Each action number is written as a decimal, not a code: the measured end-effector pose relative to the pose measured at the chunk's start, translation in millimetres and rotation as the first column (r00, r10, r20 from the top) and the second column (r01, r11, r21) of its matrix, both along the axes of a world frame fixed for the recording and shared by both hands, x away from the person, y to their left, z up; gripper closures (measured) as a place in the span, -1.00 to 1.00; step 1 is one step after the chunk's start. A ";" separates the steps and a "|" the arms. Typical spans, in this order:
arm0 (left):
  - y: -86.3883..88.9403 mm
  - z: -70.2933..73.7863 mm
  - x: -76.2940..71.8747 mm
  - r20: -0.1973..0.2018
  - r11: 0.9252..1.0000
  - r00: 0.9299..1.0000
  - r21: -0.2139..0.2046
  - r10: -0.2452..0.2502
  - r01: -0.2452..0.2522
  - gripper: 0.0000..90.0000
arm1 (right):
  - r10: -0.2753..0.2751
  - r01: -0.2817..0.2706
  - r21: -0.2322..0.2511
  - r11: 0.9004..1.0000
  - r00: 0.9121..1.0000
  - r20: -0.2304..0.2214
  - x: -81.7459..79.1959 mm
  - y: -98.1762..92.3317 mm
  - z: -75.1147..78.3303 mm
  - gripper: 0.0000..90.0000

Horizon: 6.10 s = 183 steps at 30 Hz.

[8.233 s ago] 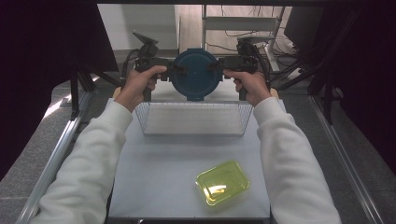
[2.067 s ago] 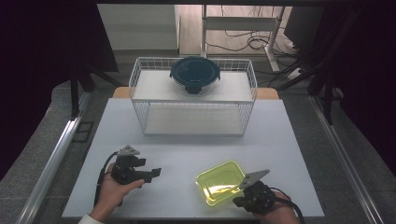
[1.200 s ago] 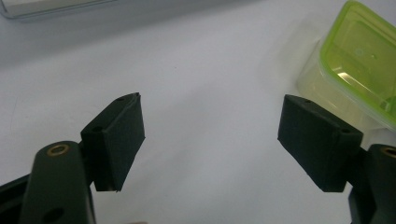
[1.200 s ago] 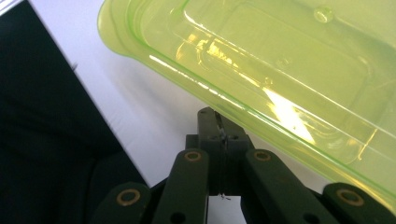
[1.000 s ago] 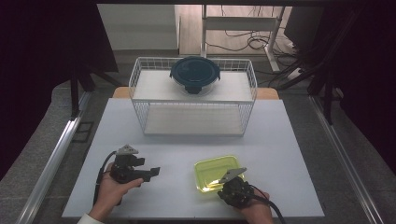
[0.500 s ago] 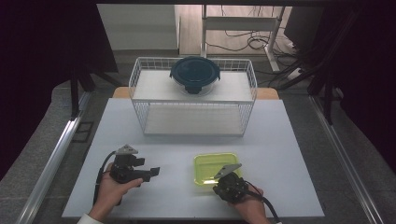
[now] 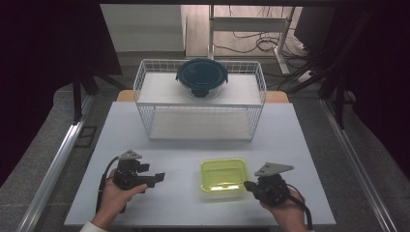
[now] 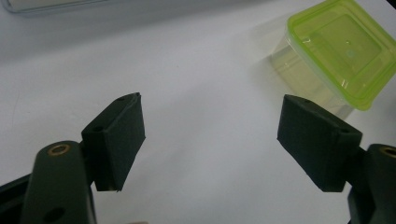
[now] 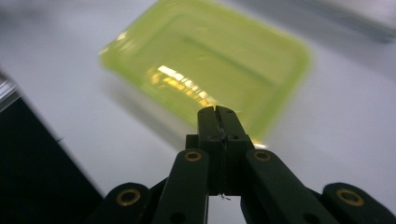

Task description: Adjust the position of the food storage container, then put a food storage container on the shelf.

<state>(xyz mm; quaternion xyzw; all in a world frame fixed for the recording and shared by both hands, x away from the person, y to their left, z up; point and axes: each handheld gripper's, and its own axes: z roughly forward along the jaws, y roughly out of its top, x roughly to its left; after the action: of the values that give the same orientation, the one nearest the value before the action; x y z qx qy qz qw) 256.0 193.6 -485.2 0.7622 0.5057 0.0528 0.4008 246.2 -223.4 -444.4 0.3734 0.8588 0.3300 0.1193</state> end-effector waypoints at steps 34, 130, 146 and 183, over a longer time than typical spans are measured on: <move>1.2 -2.3 -0.1 -0.020 1.000 1.000 -0.014 0.002 -0.002 -0.49 | -0.087 0.079 -0.096 0.992 0.993 -0.079 43.7 2.0 -44.4 0.98; -47.9 0.6 28.3 -0.131 0.990 0.991 -0.140 -0.003 -0.015 -0.46 | -0.032 0.104 0.285 0.953 0.968 -0.248 61.6 31.5 -33.2 -0.25; -55.9 -15.4 35.8 -0.222 0.986 0.975 -0.166 -0.020 -0.018 -0.38 | -0.059 0.164 0.315 0.935 0.946 -0.318 73.3 36.1 -44.7 -0.21; -61.2 -13.6 25.1 -0.258 0.972 0.966 -0.230 -0.012 -0.050 0.71 | -0.085 0.248 0.352 0.902 0.904 -0.419 66.8 31.4 -49.7 0.72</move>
<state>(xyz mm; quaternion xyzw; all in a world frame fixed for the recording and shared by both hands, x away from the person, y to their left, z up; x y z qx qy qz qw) 281.1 132.5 -498.8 0.7049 0.5635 -0.1029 0.4184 312.9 -192.0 -494.1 0.5218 0.7440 0.4036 -0.1059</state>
